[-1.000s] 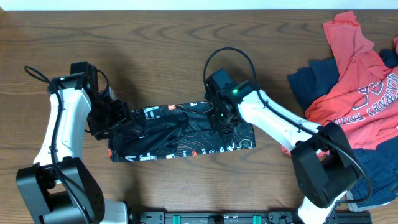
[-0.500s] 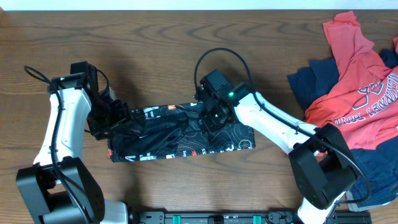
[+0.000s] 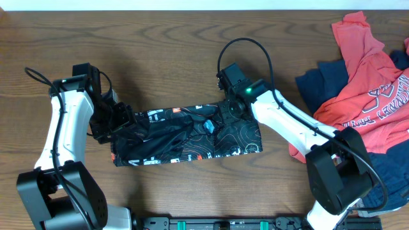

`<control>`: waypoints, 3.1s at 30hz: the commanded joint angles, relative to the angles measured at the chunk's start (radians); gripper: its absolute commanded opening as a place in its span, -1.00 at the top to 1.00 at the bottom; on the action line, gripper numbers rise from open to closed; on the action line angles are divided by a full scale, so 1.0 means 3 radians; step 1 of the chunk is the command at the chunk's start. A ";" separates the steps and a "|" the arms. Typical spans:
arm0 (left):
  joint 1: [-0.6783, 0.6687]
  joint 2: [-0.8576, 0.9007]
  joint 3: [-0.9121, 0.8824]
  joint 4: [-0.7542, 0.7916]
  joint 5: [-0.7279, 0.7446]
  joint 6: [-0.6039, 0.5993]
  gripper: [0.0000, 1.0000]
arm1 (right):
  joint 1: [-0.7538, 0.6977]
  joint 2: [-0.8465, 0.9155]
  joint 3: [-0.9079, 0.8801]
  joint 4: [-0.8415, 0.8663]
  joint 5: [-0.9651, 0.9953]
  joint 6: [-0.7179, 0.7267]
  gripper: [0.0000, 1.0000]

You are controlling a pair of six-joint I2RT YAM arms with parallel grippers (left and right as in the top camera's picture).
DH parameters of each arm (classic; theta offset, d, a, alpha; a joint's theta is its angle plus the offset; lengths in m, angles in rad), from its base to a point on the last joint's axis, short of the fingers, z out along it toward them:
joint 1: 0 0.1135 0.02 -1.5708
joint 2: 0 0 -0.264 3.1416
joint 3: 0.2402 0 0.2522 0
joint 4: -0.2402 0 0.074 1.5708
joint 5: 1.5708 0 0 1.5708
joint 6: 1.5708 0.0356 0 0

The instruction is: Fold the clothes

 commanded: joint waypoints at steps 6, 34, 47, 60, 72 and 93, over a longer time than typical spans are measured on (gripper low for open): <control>0.0003 -0.0029 0.0058 -0.0009 -0.0042 0.0066 -0.38 | 0.0019 0.0010 0.0036 0.0018 -0.0106 -0.0226 -0.10; 0.0003 -0.0029 0.0058 -0.0010 -0.0042 0.0066 -0.38 | 0.0057 0.0189 0.0080 0.0865 -0.1888 -0.0659 0.00; 0.0003 -0.0029 0.0058 -0.0008 -0.0042 0.0066 -0.39 | -0.0191 -0.0052 0.0080 0.0116 -0.0618 -0.0445 0.05; 0.0003 -0.0029 0.0058 -0.0008 -0.0043 0.0067 -0.40 | 0.0215 0.0364 0.0079 0.0223 -0.0816 -0.0454 0.32; 0.0003 -0.0029 0.0058 -0.0005 -0.0586 0.0069 -0.79 | 0.0251 0.0184 0.0089 0.0437 -0.0951 -0.0660 0.03; 0.0215 0.0924 -0.0058 0.0595 -0.0638 0.0994 -0.96 | -0.0610 -0.0443 0.0086 -0.0483 -0.0750 -0.0656 -0.07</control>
